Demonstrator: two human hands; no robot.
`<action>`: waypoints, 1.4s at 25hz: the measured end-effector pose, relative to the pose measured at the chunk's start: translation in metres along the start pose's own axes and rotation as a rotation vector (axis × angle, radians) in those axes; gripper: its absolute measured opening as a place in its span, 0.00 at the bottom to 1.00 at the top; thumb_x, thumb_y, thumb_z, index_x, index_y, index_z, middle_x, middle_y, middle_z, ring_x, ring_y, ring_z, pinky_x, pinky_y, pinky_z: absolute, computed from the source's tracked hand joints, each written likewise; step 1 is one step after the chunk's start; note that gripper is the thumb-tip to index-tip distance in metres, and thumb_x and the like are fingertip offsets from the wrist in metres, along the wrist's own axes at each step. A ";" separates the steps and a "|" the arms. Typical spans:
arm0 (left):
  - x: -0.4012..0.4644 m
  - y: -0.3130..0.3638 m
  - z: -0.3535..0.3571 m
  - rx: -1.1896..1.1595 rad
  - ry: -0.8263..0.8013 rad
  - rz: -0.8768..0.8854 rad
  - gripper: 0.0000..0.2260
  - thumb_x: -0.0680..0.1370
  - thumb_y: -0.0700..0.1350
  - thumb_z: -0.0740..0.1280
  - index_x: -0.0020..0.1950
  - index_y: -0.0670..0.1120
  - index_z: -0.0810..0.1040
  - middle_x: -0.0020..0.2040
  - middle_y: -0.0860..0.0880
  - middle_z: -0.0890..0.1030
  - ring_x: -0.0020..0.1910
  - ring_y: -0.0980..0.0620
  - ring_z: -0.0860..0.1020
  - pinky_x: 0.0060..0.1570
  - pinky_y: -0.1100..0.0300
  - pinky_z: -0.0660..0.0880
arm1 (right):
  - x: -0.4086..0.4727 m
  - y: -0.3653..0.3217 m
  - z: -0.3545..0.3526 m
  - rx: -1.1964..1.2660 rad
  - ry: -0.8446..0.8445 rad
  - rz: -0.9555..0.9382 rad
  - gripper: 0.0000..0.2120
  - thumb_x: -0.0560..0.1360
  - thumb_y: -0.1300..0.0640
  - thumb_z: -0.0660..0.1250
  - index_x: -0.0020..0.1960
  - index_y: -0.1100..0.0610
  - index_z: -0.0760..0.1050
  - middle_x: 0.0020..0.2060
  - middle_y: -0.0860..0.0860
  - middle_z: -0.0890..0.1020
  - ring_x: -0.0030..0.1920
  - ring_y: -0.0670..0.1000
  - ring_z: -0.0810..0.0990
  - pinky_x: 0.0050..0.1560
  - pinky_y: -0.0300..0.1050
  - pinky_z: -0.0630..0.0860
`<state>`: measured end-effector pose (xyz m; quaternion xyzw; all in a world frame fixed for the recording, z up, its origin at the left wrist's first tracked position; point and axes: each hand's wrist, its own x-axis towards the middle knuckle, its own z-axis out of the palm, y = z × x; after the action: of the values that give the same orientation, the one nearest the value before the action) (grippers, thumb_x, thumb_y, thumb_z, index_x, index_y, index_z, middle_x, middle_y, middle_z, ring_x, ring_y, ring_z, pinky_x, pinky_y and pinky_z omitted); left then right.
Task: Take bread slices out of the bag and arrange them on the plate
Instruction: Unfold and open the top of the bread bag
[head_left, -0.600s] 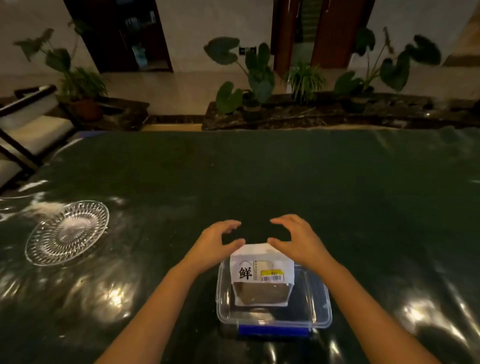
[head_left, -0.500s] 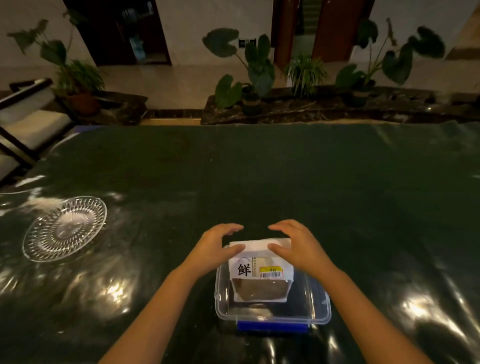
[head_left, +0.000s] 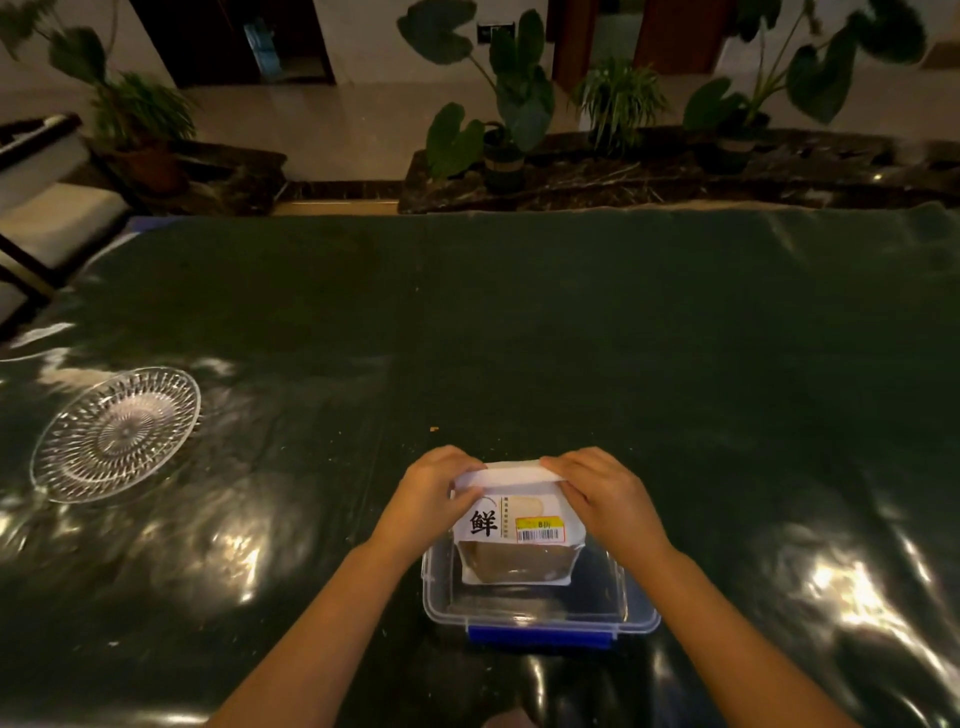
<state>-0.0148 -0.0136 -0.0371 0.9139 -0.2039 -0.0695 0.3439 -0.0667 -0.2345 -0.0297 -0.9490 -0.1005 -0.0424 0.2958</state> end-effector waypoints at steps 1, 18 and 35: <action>0.001 0.000 0.001 0.003 -0.002 0.010 0.12 0.72 0.43 0.70 0.55 0.48 0.79 0.50 0.53 0.78 0.50 0.59 0.74 0.51 0.63 0.74 | 0.003 0.001 -0.001 0.041 -0.009 0.023 0.16 0.71 0.59 0.69 0.58 0.57 0.77 0.53 0.57 0.82 0.54 0.54 0.79 0.53 0.52 0.79; 0.026 0.001 -0.023 -0.269 -0.116 -0.222 0.06 0.74 0.45 0.68 0.42 0.57 0.79 0.41 0.55 0.82 0.44 0.59 0.80 0.46 0.61 0.78 | 0.034 0.008 -0.022 0.130 -0.219 0.098 0.23 0.71 0.56 0.68 0.63 0.46 0.68 0.56 0.44 0.72 0.56 0.44 0.73 0.55 0.43 0.77; 0.019 0.021 -0.028 -0.328 -0.069 -0.099 0.05 0.74 0.45 0.67 0.40 0.55 0.80 0.40 0.55 0.82 0.41 0.59 0.81 0.39 0.64 0.79 | 0.028 0.001 -0.027 0.488 -0.158 0.293 0.08 0.71 0.51 0.68 0.36 0.50 0.72 0.37 0.47 0.79 0.39 0.45 0.81 0.37 0.37 0.79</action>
<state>0.0033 -0.0193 -0.0023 0.8515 -0.1563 -0.1502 0.4775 -0.0395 -0.2461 -0.0040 -0.8546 0.0077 0.1003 0.5094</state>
